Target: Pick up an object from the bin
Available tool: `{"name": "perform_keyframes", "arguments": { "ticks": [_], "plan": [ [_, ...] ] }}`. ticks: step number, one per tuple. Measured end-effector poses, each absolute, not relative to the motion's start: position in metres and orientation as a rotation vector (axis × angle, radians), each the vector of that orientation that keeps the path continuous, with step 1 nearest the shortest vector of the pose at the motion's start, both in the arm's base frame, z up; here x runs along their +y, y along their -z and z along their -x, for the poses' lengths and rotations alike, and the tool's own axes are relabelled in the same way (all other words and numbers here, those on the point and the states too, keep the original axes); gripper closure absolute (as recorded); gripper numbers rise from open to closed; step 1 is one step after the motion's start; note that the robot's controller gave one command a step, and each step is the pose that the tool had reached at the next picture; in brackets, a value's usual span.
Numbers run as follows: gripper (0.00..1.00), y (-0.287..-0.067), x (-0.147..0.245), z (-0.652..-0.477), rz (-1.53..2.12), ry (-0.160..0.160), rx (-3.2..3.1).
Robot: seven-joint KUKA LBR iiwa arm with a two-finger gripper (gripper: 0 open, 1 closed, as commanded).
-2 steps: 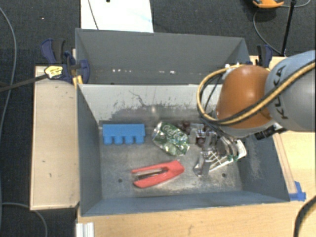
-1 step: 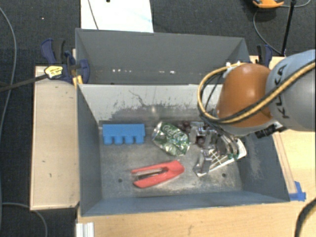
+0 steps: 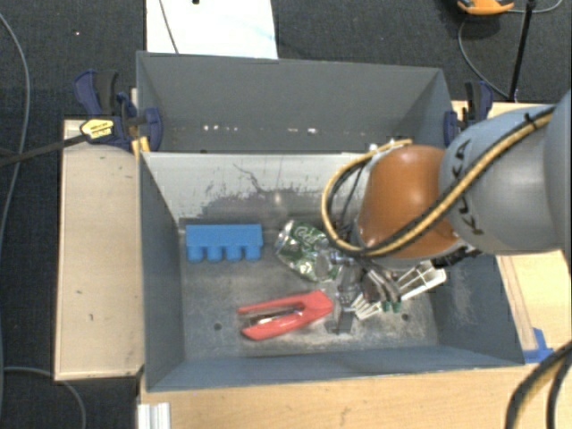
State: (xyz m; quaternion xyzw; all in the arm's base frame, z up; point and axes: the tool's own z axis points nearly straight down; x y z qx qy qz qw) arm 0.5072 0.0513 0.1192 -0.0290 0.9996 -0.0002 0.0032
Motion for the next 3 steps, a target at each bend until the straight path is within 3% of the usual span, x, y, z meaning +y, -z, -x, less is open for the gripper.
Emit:
{"name": "perform_keyframes", "arguments": {
  "ticks": [1,2,3],
  "plan": [
    [0.00,-0.076,0.102,-0.511,0.155,-0.002,3.135],
    [1.00,-0.072,0.110,-0.483,0.629,0.000,3.062],
    [1.00,-0.072,0.110,-0.483,0.628,0.000,3.063]
  ]
}}
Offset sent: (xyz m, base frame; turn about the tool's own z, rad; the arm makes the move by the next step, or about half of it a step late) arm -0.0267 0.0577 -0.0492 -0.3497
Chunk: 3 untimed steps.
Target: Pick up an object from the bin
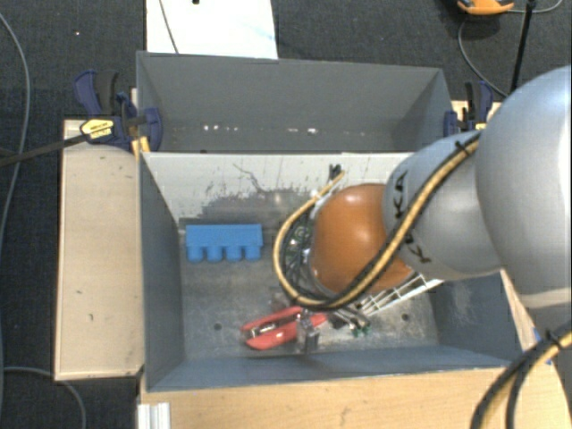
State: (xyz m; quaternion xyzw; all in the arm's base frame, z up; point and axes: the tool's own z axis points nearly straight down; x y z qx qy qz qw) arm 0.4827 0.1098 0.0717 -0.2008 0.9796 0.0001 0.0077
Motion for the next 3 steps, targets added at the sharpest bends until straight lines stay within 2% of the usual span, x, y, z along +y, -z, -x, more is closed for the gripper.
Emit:
{"name": "perform_keyframes", "arguments": {
  "ticks": [1,2,3],
  "plan": [
    [1.00,-0.119,0.106,-0.482,0.609,0.000,3.080],
    [1.00,-0.180,0.112,-0.485,0.639,0.000,3.068],
    [1.00,-0.242,0.115,-0.496,0.749,0.000,3.048]
  ]
}}
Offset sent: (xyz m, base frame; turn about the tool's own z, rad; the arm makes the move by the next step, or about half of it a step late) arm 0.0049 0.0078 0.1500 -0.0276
